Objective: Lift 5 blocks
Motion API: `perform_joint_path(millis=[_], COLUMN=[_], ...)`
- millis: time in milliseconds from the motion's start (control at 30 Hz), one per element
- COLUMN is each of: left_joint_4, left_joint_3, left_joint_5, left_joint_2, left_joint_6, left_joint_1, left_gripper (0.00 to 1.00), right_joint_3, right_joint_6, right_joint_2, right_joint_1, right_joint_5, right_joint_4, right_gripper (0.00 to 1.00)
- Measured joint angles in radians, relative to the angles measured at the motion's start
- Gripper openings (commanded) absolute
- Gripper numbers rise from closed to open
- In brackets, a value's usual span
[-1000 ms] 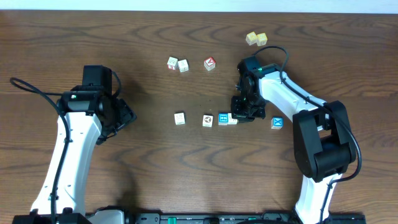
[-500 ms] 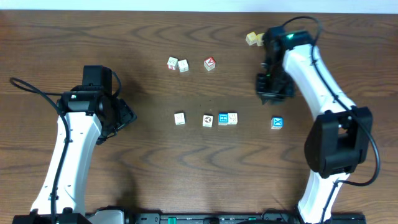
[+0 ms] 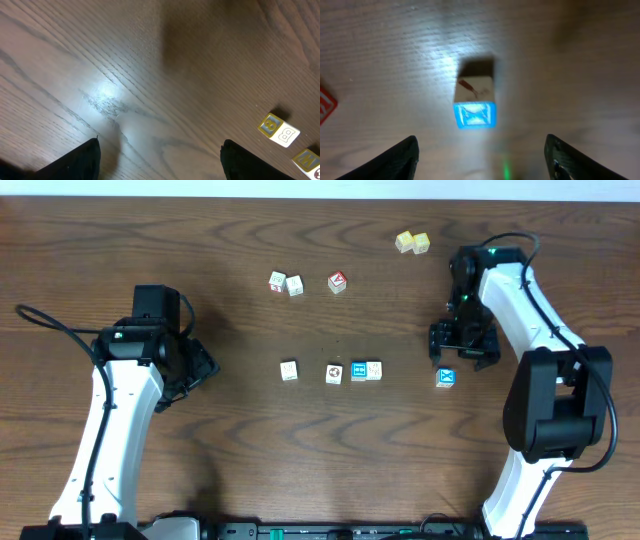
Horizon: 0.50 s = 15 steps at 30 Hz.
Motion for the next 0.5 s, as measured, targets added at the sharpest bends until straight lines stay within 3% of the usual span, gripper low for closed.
perform_joint_path(millis=[233, 500], left_joint_4=[0.000, 0.000], left_joint_3=[0.000, 0.000], left_joint_5=[0.000, 0.000], left_joint_2=[0.000, 0.000], left_joint_6=[0.000, 0.000], left_joint_1=[0.000, 0.000], left_gripper=[0.77, 0.77], right_joint_3=[-0.083, -0.117], right_joint_6=[-0.035, -0.040], right_joint_2=[0.000, -0.003], right_joint_1=[0.012, 0.012], right_joint_5=[-0.052, -0.053], right_joint_4=[0.069, 0.101], right_gripper=[0.41, 0.39])
